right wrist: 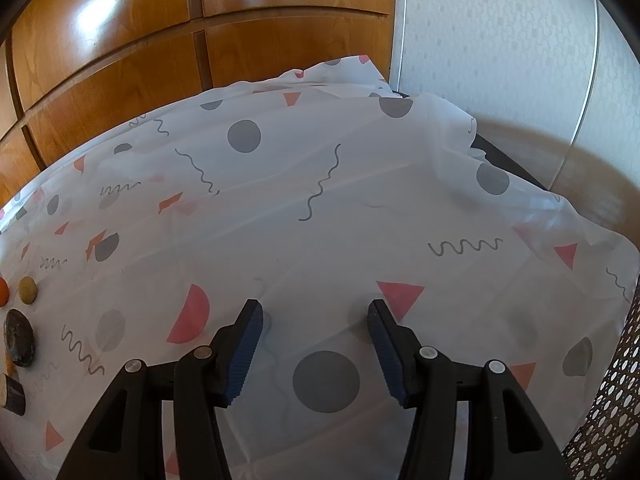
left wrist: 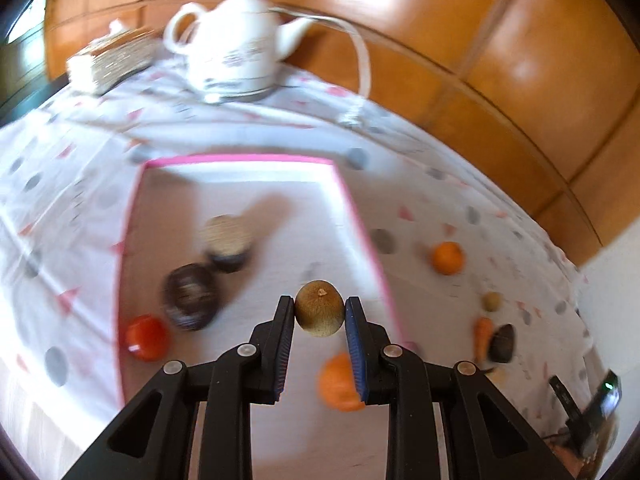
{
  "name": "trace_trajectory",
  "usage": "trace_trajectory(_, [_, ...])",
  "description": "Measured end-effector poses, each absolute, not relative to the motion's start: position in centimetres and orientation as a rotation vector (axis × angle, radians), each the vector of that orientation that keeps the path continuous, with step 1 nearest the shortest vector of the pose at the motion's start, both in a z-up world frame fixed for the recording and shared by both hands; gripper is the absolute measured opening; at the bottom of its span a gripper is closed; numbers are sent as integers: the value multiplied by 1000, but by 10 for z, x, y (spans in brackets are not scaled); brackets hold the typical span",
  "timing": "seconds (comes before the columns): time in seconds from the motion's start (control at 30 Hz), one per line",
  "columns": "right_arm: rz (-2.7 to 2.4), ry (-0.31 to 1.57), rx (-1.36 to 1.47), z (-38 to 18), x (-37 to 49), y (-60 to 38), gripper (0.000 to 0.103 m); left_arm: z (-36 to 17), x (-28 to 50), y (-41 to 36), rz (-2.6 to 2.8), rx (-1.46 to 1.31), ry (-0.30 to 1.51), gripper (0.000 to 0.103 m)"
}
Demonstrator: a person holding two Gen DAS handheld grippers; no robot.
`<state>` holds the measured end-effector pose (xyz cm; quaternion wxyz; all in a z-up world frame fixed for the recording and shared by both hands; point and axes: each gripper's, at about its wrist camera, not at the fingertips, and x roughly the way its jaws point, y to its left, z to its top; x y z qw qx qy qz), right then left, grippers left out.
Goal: Organize fruits
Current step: 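Carry the yellow fruit with the left tool into the tray and release, then move the right tool to the orange carrot and close on it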
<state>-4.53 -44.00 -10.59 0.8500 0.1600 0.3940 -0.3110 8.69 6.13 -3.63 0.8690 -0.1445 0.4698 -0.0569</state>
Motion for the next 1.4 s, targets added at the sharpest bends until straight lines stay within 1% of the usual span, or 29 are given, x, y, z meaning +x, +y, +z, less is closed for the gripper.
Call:
trace_trajectory(0.27, [-658,839,315,-106,-43,-439,57,-60,75,81,-53,-313,1026,26])
trace_trajectory(0.37, [-662,838,313,-106,-44,-439,59,-63,71,79,-41,-306,1026,26])
trace_trajectory(0.57, [-662,842,308,-106,-43,-440,59,-66,65,81,-27,-292,1023,27])
trace_trajectory(0.6, [-661,842,306,-106,-42,-440,59,-65,64,82,-24,-294,1023,28])
trace_trajectory(0.7, [-661,844,300,-106,-42,-440,59,-63,59,86,-11,-308,1009,41])
trace_trajectory(0.9, [-662,844,293,-107,-42,-440,60,-45,40,90,14,-277,938,42])
trace_trajectory(0.97, [-662,844,291,-107,-42,-440,60,-37,33,93,36,-271,907,44])
trace_trajectory(1.03, [-665,844,288,-107,-42,-440,61,-32,29,97,65,-278,882,54])
trace_trajectory(1.1, [-667,845,287,-107,-41,-440,62,-27,24,105,93,-305,858,58])
trace_trajectory(1.4, [-651,876,290,-102,-38,-439,62,-37,11,128,150,-376,886,59])
